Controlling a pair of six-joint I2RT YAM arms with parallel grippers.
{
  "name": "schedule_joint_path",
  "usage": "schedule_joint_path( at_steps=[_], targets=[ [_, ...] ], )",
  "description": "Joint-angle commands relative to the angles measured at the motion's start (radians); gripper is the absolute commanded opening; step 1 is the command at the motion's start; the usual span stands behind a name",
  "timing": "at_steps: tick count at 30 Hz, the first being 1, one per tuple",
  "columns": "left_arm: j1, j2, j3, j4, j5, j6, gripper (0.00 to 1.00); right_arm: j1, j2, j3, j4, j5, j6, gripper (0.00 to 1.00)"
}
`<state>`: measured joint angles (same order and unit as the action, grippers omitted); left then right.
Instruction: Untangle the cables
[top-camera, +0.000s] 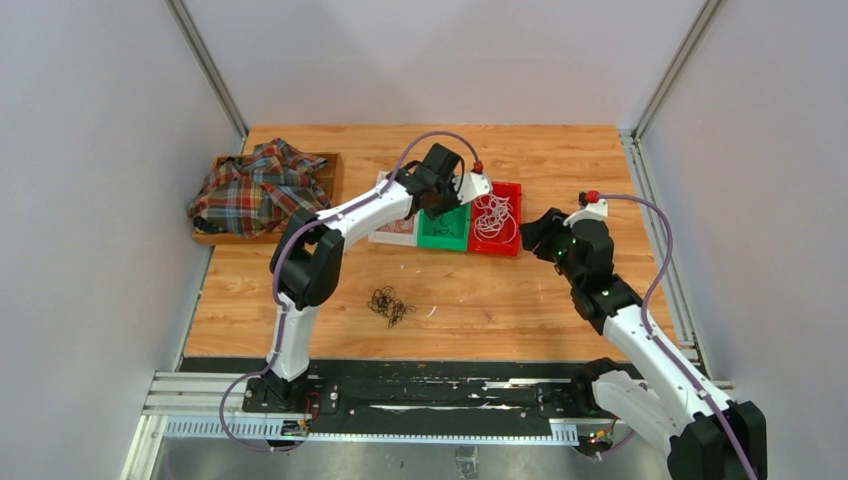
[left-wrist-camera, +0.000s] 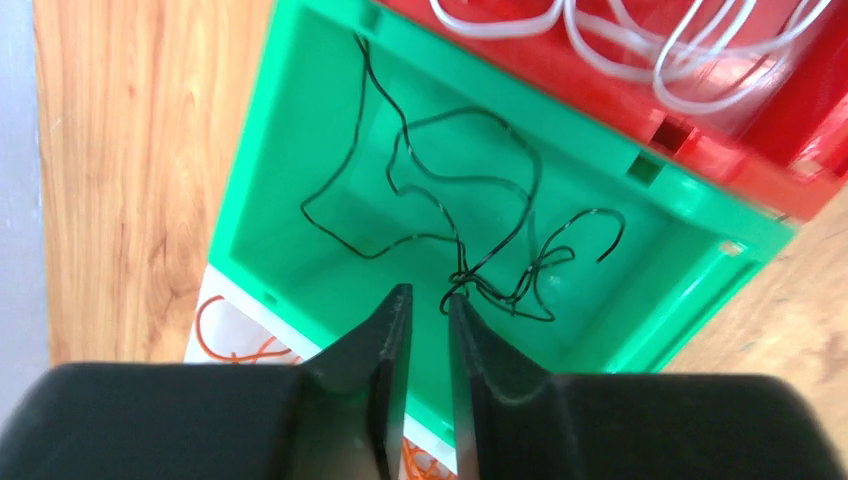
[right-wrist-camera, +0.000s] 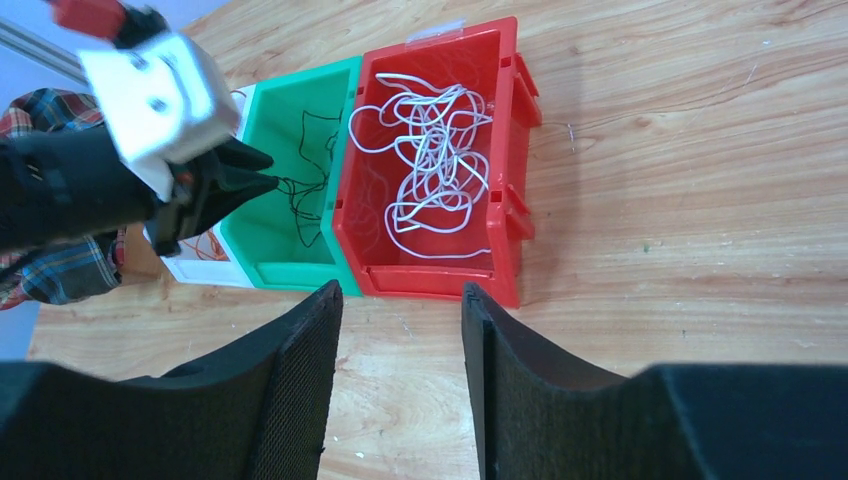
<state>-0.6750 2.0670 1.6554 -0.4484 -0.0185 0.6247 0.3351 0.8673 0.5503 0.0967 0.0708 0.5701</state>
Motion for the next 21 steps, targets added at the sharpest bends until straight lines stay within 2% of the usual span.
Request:
schedule_joint_path(
  at_steps=[1, 6, 9, 10, 18, 21],
  targets=[
    [0.014, -0.003, 0.159, -0.180, 0.168, -0.009, 0.32, -0.024, -0.012, 0.012, -0.006, -0.014, 0.005, 0.47],
    [0.024, -0.054, 0.185, -0.320, 0.208, 0.068, 0.59, -0.024, -0.004, 0.044, -0.029, -0.025, -0.006, 0.47],
    [0.031, -0.092, 0.199, -0.399, 0.249, 0.111, 0.82, -0.023, 0.000, 0.063, -0.041, -0.027, -0.020, 0.47],
    [0.033, -0.104, 0.201, -0.416, 0.250, 0.123, 0.86, -0.024, 0.003, 0.070, -0.046, -0.028, -0.025, 0.48],
    [0.054, -0.198, 0.201, -0.500, 0.262, 0.150, 0.90, -0.024, 0.028, 0.119, -0.076, -0.055, -0.075, 0.56],
    [0.064, -0.272, 0.153, -0.546, 0.281, 0.159, 0.93, -0.024, 0.049, 0.134, -0.078, -0.085, -0.097, 0.61]
  ],
)
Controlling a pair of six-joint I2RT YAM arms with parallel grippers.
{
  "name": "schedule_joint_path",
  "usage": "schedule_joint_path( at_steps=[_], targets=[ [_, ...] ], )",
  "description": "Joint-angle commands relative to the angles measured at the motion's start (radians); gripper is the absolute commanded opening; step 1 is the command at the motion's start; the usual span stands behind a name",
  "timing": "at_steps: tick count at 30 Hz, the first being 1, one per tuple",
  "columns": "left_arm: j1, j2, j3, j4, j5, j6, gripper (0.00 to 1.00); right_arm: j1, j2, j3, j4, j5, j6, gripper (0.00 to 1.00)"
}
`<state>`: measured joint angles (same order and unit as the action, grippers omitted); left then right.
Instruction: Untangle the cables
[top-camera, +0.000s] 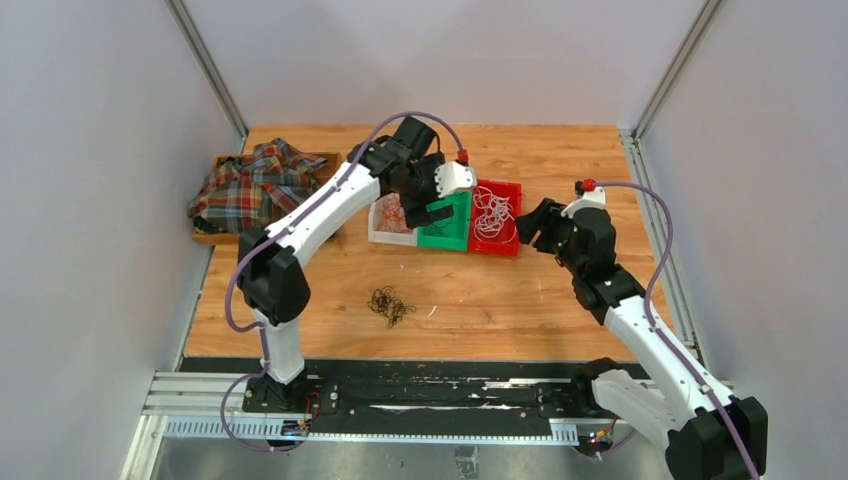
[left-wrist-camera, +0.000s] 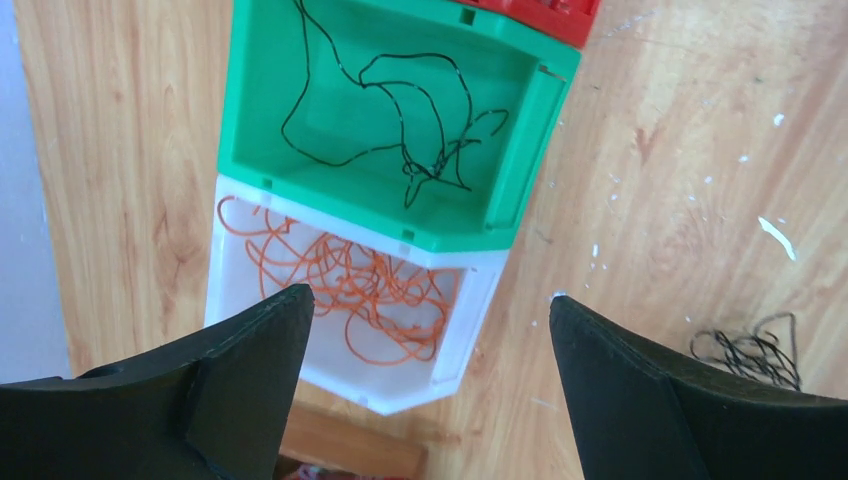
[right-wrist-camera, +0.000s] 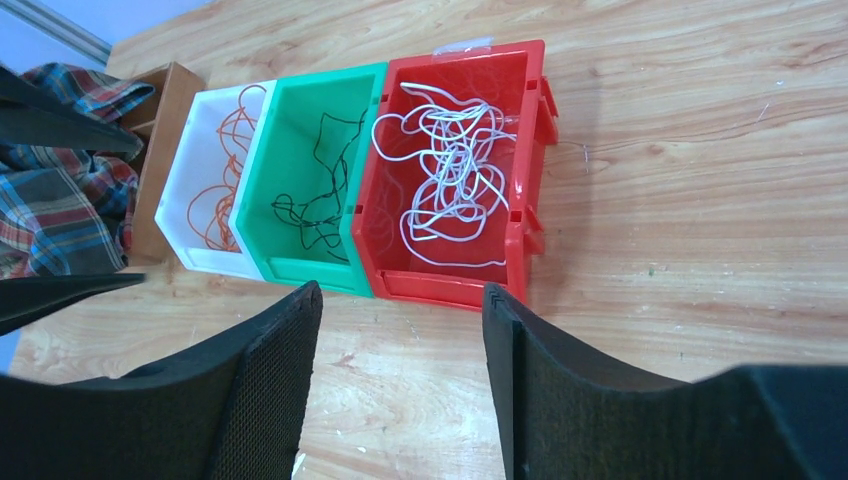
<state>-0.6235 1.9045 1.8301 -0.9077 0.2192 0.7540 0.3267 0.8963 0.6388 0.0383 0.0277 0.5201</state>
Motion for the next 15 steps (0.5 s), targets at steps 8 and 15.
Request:
schedule_joint_path(
  at_steps=[8, 15],
  targets=[
    [0.028, -0.418, -0.435, -0.204, 0.129, 0.158, 0.98, 0.002, 0.092, 0.071, -0.019, -0.138, -0.086, 0.69],
    [0.028, -0.498, -0.631, -0.162, 0.173, 0.070, 0.94, 0.002, 0.149, 0.025, 0.098, -0.205, 0.065, 0.81]
  ],
)
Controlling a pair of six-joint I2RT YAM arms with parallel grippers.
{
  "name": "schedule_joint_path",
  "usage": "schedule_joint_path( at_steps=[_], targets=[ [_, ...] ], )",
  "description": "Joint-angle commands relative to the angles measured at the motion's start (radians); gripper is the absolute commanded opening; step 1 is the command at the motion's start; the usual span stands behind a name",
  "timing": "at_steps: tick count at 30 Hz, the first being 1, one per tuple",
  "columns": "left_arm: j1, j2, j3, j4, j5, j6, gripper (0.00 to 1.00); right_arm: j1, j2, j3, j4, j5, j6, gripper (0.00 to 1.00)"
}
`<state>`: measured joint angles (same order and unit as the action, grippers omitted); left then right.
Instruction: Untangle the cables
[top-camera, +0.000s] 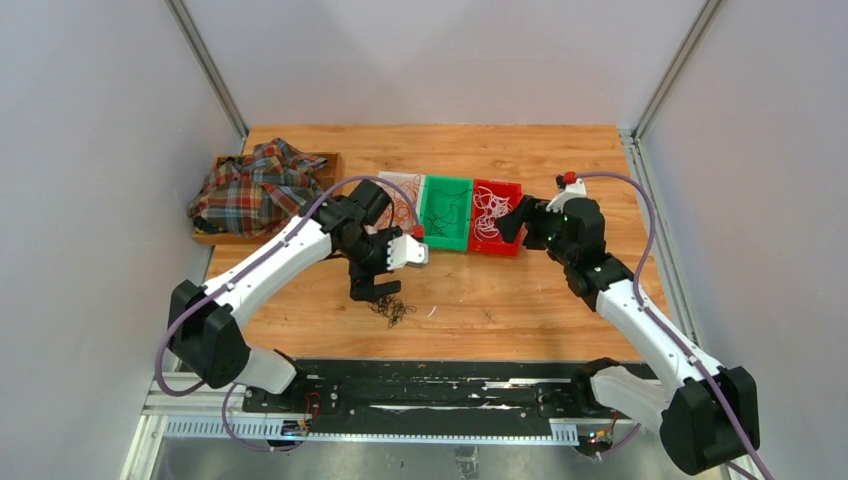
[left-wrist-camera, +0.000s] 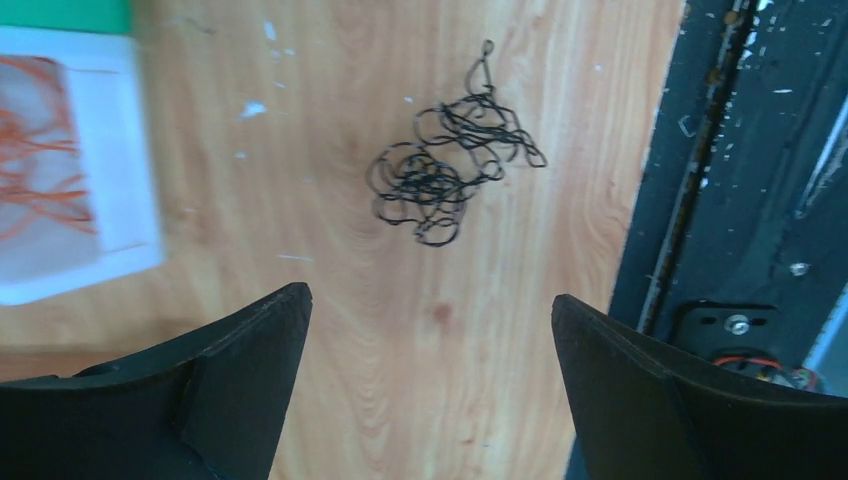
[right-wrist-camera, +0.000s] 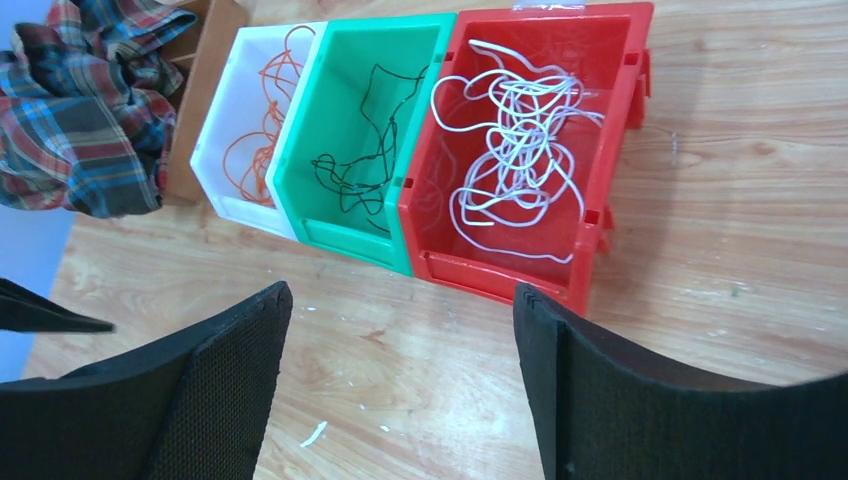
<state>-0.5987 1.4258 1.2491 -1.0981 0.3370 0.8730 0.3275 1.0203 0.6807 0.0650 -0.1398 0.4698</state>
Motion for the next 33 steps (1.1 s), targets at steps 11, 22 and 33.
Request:
schedule_joint_path(
  at_steps=[11, 22, 33],
  targets=[
    [0.004, 0.031, -0.301, 0.466, -0.032, -0.262, 0.79, 0.078, 0.044, 0.042, -0.162, -0.126, 0.030, 0.70],
    [0.004, 0.142, -0.308, 0.584, 0.019, -0.274, 0.62, 0.190, -0.055, -0.012, -0.176, -0.026, 0.018, 0.43],
    [0.004, 0.145, -0.261, 0.431, 0.037, -0.214, 0.09, 0.284, -0.005, 0.044, -0.158, -0.059, -0.040, 0.35]
  ],
)
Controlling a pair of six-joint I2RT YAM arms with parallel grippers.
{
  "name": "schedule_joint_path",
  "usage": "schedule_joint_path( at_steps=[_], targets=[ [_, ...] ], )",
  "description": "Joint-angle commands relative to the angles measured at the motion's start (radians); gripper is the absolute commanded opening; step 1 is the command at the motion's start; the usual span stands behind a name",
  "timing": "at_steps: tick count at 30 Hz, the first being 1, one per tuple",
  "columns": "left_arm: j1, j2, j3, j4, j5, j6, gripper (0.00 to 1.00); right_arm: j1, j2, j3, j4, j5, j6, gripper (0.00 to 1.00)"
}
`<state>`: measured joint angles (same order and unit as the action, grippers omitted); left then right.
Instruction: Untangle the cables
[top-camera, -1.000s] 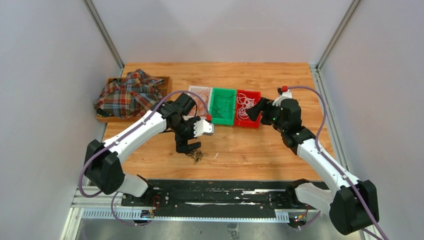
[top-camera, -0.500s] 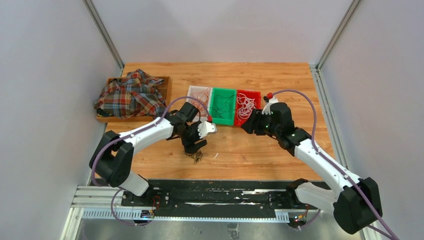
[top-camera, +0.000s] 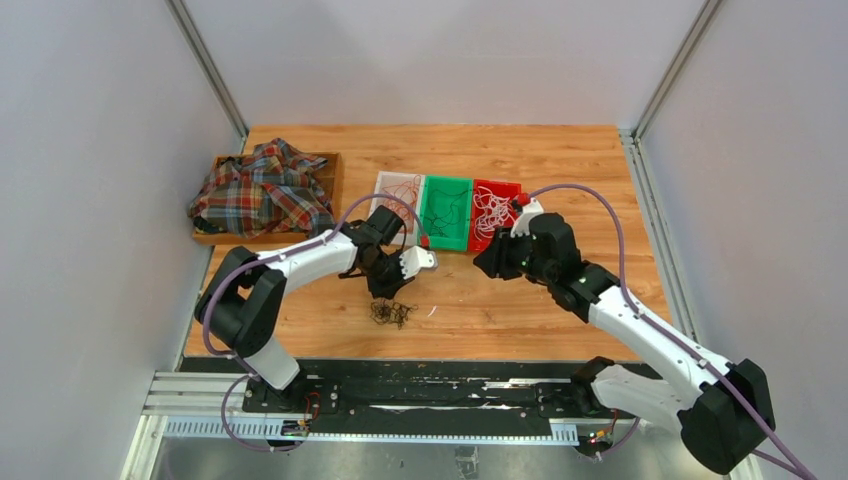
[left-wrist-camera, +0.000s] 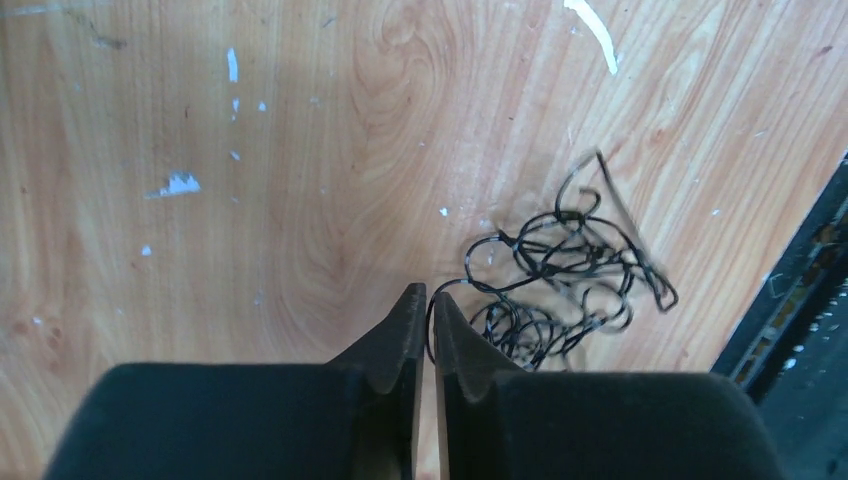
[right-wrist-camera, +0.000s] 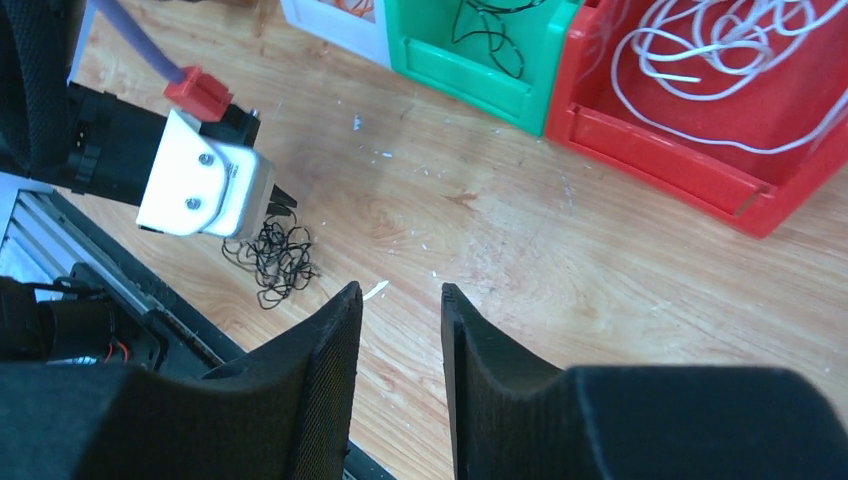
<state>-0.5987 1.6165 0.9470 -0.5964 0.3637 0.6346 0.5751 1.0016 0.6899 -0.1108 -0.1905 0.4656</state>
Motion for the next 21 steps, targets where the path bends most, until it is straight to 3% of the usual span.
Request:
schedule_joint_path(
  at_steps=[1, 5, 15, 16, 21],
  targets=[
    [0.004, -0.065, 0.048, -0.092, 0.011, 0.027, 0.05, 0.049, 0.017, 0.034, 0.027, -0.009, -0.039, 0.35],
    [0.004, -0.156, 0.091, -0.174, 0.023, 0.015, 0.01, 0.109, 0.011, 0.004, 0.077, 0.013, -0.055, 0.35],
    [0.003, -0.265, 0.196, -0.318, 0.020, -0.055, 0.00, 0.331, 0.113, -0.049, 0.226, 0.137, -0.099, 0.57],
    [0.004, -0.297, 0.230, -0.330, 0.040, -0.087, 0.01, 0.392, 0.137, -0.060, 0.343, 0.147, -0.151, 0.60],
    [0.004, -0.349, 0.305, -0.369, 0.099, -0.152, 0.00, 0.410, 0.179, -0.112, 0.672, 0.080, -0.141, 0.65]
  ],
)
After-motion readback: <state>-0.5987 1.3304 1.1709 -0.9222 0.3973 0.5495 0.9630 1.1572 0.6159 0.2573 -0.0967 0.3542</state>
